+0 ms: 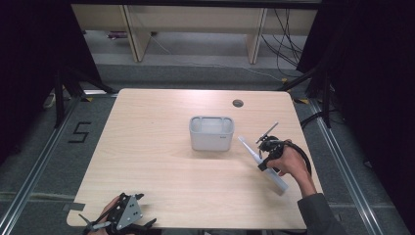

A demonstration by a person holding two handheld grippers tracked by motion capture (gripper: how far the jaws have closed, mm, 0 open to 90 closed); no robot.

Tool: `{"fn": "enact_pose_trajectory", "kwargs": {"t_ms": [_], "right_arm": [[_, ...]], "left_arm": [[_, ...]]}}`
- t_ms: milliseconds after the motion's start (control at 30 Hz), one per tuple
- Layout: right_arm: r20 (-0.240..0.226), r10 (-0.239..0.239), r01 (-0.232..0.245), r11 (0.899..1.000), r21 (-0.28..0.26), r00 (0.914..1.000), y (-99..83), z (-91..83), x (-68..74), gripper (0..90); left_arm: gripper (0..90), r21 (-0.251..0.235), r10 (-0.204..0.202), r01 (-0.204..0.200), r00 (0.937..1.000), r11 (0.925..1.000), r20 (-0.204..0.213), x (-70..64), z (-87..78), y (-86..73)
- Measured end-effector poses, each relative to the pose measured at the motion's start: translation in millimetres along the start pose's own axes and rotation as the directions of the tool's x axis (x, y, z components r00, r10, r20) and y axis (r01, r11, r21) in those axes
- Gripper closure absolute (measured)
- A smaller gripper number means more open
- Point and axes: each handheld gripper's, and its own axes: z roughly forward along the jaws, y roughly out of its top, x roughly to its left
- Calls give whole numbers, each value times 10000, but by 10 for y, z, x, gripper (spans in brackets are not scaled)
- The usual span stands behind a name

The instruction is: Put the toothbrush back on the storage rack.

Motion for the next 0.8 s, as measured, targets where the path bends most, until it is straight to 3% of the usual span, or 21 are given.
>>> {"fn": "enact_pose_trajectory", "kwargs": {"t_ms": [67, 100, 167, 200, 267, 367, 433, 633, 667, 700, 733, 767, 800], "right_arm": [[-63, 24, -27, 9989, -472, 10000, -14, -68, -27, 671], [-60, 314, -317, 9975, -636, 9995, -24, -116, -31, 671], [-110, 400, -408, 9962, -776, 9991, -35, -166, -50, 671], [37, 573, -563, 9902, -1275, 9984, -65, -259, -81, 671], [-33, 782, -779, 9863, -1454, 9969, -80, -308, -83, 671], [205, 776, -706, 9695, -2346, 9968, -118, -397, -150, 671], [158, 997, -897, 9449, -3149, 9949, -133, -458, -178, 671], [278, 859, -687, 9211, -3832, 9959, -113, -495, -205, 670], [228, 933, -754, 9062, -4161, 9954, -103, -489, -200, 670], [-74, 1018, -957, 9043, -4161, 9948, -90, -500, -195, 671], [-62, 980, -908, 8948, -4371, 9952, -77, -492, -195, 671], [-52, 1019, -937, 8918, -4427, 9948, -39, -506, -185, 670], [154, 817, -652, 8834, -4641, 9965, -23, -501, -193, 670]], "left_arm": [[150, 21, 20, -20, 10000, 10000, -30, 3, 7, -2], [150, 21, 20, -20, 10000, 10000, -30, 3, 7, -2], [150, -3, -80, 80, 9999, 10000, 72, 0, 5, -4], [150, 88, 53, -53, 10000, 9999, 5, 6, 1, -3], [150, -14, -22, 22, 10000, 10000, 20, 2, -1, -1], [150, -10, -34, 34, 10000, 10000, 2, 4, -2, 0], [150, 74, 25, -25, 10000, 10000, -53, 7, -1, -3], [150, 7, -73, 73, 10000, 10000, 16, 7, 2, -5], [150, -6, -83, 83, 10000, 10000, 24, 8, 2, -6], [150, 19, -60, 60, 10000, 10000, 19, 10, 2, -6], [150, 19, -60, 60, 10000, 10000, 25, 10, 3, -6], [150, 18, -118, 118, 9999, 9999, 18, 5, 2, -7], [150, 18, -118, 118, 9999, 9999, 18, 5, 2, -7]]}}
